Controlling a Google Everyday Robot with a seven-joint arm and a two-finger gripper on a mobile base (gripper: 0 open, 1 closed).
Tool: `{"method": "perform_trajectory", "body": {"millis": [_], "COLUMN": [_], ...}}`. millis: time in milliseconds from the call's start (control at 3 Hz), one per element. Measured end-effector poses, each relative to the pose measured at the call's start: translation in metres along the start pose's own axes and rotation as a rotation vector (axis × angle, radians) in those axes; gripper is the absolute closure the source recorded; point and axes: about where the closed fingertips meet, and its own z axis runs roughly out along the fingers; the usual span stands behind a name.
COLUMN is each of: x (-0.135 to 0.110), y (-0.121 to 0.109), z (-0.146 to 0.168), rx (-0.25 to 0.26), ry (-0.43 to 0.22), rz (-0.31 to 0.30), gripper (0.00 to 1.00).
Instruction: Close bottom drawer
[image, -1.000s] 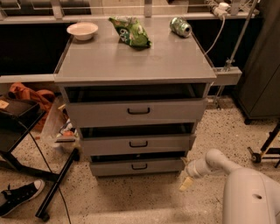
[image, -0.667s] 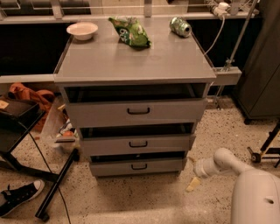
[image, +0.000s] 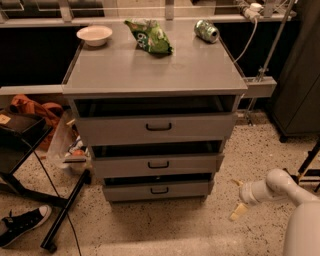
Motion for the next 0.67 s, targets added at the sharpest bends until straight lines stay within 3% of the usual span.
{"method": "perform_trajectory", "body": {"millis": [667], "x": [0.014], "y": [0.017], "z": [-0.058], "rx": [0.031], "ry": [-0.033], "rz": [0.019], "gripper": [0.0]}}
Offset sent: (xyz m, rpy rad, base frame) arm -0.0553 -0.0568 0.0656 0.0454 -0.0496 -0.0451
